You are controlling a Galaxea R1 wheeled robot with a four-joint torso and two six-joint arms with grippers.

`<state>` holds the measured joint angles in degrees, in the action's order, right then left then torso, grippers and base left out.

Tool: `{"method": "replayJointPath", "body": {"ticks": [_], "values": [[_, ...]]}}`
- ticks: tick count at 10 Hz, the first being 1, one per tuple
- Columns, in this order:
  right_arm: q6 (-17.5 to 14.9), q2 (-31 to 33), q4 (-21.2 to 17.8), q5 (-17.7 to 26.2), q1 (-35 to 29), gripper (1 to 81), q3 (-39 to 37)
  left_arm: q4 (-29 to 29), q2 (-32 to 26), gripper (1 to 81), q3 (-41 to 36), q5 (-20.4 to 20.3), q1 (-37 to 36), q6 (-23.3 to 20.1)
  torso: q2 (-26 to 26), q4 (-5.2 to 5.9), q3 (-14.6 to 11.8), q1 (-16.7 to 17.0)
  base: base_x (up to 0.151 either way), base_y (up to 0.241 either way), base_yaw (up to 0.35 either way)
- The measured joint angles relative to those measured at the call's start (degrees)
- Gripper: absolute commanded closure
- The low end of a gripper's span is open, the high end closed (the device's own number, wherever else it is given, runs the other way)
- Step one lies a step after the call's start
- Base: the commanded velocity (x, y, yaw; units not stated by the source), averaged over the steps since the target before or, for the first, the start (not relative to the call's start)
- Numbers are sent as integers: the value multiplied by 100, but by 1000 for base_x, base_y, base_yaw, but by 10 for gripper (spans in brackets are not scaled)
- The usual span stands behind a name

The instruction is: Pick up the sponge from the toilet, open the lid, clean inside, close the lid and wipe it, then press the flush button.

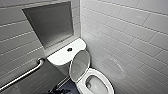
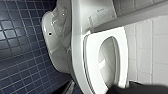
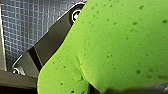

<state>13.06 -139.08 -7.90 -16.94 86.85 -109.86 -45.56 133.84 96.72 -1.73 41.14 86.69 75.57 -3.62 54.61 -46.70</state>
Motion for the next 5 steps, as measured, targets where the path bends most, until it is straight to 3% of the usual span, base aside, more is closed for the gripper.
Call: {"method": "replayJointPath", "body": {"ticks": [5], "values": [[0,-108,0,-105,9,811,51,13,169,10,788,-207,-410,942,-5,0,2,0,0,0,0]]}}
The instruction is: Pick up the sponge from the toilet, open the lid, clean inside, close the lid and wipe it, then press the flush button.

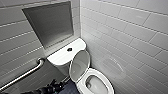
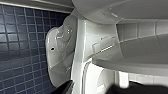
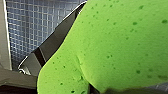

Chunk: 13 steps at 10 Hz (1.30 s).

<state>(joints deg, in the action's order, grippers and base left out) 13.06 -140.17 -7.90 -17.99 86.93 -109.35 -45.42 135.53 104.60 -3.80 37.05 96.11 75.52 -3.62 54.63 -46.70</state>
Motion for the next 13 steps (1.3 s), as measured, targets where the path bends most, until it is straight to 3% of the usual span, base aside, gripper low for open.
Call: {"method": "replayJointPath", "body": {"ticks": [4,7,13], "values": [[-5,4,0,-2,6,811,74,2,33,10,455,-232,-502,301,0,0,0,0,0,0,0],[-18,1,0,-146,50,811,124,-6,368,10,539,-250,-574,386,-2,0,2,0,0,0,0],[-16,1,0,-163,-13,811,138,-479,466,10,-184,-162,-282,427,-2,0,2,0,0,0,0]]}}
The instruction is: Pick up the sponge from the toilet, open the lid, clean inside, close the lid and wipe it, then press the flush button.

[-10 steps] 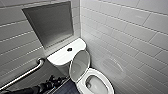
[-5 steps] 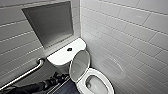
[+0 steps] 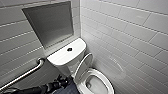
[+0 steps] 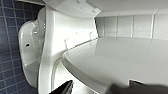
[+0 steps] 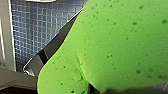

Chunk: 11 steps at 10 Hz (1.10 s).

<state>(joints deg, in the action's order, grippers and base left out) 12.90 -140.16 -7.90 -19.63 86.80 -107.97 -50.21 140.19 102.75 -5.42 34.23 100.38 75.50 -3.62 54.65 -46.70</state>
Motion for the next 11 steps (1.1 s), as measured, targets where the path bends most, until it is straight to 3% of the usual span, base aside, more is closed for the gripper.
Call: {"method": "replayJointPath", "body": {"ticks": [5,8,11], "values": [[5,-22,-15,1,-46,811,-18,-880,-96,10,-221,16,866,-2,0,0,0,0,0,0,0],[2,-149,-17,6,-44,811,-16,-1754,-257,10,-188,111,2208,-2,0,0,0,0,0,0,0],[0,-160,-17,6,-46,811,-11,-2514,-297,10,363,17,3569,-24,2,0,-2,0,0,0,0]]}}
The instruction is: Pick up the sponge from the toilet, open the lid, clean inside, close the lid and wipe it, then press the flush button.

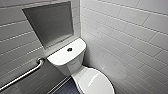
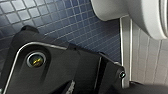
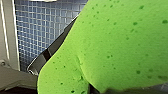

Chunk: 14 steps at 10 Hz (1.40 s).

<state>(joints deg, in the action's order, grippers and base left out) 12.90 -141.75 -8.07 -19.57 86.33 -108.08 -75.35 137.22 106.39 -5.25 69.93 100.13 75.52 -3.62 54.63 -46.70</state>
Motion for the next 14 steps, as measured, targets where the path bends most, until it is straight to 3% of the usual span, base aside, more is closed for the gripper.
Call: {"method": "replayJointPath", "body": {"ticks": [2,5,6,7,8,9,12,14], "values": [[0,2,0,-5,2,811,20,-273,211,10,740,-199,618,-2,0,0,0,0,0,0,0],[-2,2,0,-6,2,811,139,-544,578,10,1770,-753,987,-18,2,0,-2,0,0,0,0],[-4,7,0,-6,2,811,194,-571,744,10,2032,-824,1174,-149,2,0,-2,0,0,0,0],[-4,33,0,-5,2,811,296,-524,951,10,2228,-841,1326,-592,2,0,-4,0,0,0,0],[-6,90,2,-6,0,811,430,-177,1108,10,2281,-769,1419,-1273,2,0,-4,0,0,0,0],[-9,145,0,-9,-4,811,550,532,1201,10,2283,-513,1458,-2285,2,0,-4,0,0,0,0],[-45,411,0,2,-196,811,1134,3504,1246,10,2082,60,1552,-6050,2,0,-4,0,0,0,0],[-48,829,0,11,-419,811,1768,5595,1295,10,1687,93,1632,-8048,2,0,-4,0,0,0,0]]}}
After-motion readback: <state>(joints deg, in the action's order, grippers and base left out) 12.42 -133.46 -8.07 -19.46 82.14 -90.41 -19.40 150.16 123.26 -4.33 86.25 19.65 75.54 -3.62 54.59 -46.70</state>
